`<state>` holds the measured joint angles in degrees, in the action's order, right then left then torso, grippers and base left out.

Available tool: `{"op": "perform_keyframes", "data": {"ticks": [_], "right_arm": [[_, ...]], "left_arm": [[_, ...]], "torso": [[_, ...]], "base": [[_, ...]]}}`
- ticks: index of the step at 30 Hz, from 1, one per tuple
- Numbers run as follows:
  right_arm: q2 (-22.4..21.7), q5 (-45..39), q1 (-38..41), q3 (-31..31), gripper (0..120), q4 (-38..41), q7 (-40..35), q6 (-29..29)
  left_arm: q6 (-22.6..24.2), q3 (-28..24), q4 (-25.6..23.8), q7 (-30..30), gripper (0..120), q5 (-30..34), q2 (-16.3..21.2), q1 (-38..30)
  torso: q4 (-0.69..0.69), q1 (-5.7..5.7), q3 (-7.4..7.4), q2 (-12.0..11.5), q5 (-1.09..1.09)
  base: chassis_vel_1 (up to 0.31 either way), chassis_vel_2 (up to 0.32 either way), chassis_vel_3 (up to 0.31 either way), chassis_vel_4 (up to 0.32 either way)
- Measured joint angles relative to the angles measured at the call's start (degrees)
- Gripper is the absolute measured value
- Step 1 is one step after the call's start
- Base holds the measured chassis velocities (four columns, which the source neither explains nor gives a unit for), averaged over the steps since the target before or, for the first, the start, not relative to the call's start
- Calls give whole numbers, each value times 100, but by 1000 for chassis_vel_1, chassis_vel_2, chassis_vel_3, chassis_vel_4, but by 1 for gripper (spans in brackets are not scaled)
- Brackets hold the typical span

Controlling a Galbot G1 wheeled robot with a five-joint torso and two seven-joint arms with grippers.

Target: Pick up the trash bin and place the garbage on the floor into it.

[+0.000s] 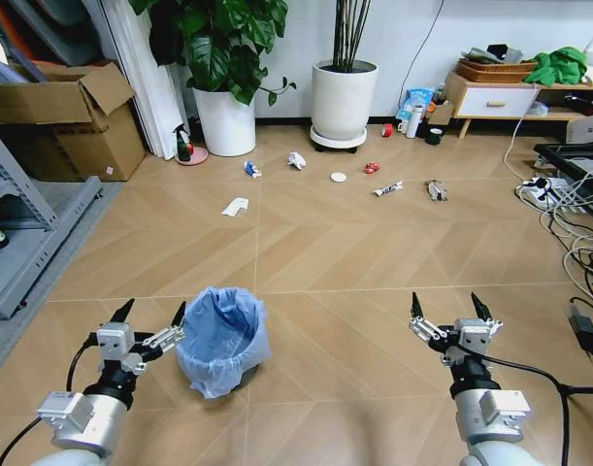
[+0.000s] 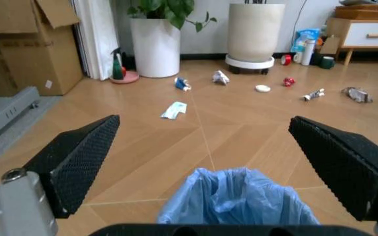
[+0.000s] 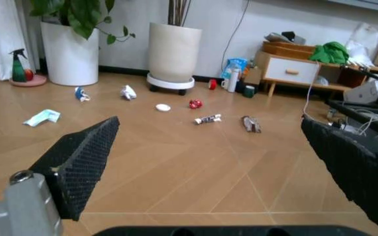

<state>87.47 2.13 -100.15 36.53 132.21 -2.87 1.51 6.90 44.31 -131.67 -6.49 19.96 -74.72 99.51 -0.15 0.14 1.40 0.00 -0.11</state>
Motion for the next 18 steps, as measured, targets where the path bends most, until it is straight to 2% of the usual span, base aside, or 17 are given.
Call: {"op": "perform_keyframes", "data": {"ticks": [13,17,18], "right_arm": [[136,13,-18,45,100,54,-5,-3],[122,23,10,-4,100,20,-5,-5],[122,23,10,-4,100,20,-5,-5]], "left_arm": [[99,50,172,-63,100,150,289,-144],[432,-15,223,96,100,451,682,-292],[432,-15,223,96,100,451,682,-292]], "torso": [[1,0,0,0,0],[-1,0,0,0,0],[-1,0,0,0,0]], "base": [[0,0,0,0],[0,0,0,0],[0,0,0,0]]}}
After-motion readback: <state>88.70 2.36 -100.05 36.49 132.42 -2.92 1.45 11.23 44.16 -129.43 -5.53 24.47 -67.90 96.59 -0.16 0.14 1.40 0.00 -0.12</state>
